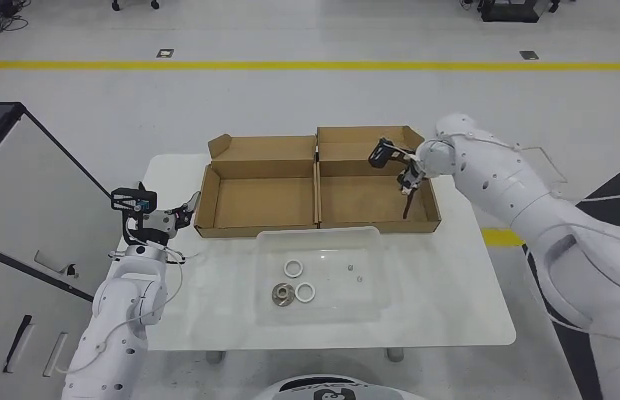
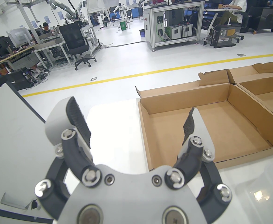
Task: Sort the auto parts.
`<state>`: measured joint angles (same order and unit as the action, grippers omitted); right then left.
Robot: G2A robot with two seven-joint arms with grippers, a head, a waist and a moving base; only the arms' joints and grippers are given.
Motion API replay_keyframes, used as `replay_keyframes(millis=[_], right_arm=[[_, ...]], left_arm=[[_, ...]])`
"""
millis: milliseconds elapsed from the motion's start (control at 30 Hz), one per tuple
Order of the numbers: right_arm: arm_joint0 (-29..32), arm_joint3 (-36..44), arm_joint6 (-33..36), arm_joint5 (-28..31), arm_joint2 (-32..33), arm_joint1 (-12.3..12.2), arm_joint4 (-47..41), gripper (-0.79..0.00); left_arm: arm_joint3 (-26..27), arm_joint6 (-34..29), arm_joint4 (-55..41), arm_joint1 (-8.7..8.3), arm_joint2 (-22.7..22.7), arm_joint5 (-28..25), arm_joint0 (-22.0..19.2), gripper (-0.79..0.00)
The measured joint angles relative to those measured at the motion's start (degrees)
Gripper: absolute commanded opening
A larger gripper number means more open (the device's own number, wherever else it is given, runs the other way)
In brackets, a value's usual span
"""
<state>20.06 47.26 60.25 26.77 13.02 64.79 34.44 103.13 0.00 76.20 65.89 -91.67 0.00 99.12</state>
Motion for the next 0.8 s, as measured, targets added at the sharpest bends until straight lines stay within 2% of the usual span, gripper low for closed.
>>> replay_keyframes(millis=[400,767,800], right_arm=[[1.3,-12.6,-3.3,2.1,-1.3,7.2,1.1,-0.785],[1.5,-21.5,-5.2,5.4,-1.1,11.5,1.4,-0.785],[1.5,-22.2,-5.4,5.6,-1.0,11.9,1.5,-0.705]], left_arm=[[0.0,0.0,0.0,0.0,0.0,0.0,0.0,0.0],[0.0,0.0,0.0,0.0,0.0,0.0,0.0,0.0],[0.0,0.0,0.0,0.0,0.0,0.0,0.0,0.0]])
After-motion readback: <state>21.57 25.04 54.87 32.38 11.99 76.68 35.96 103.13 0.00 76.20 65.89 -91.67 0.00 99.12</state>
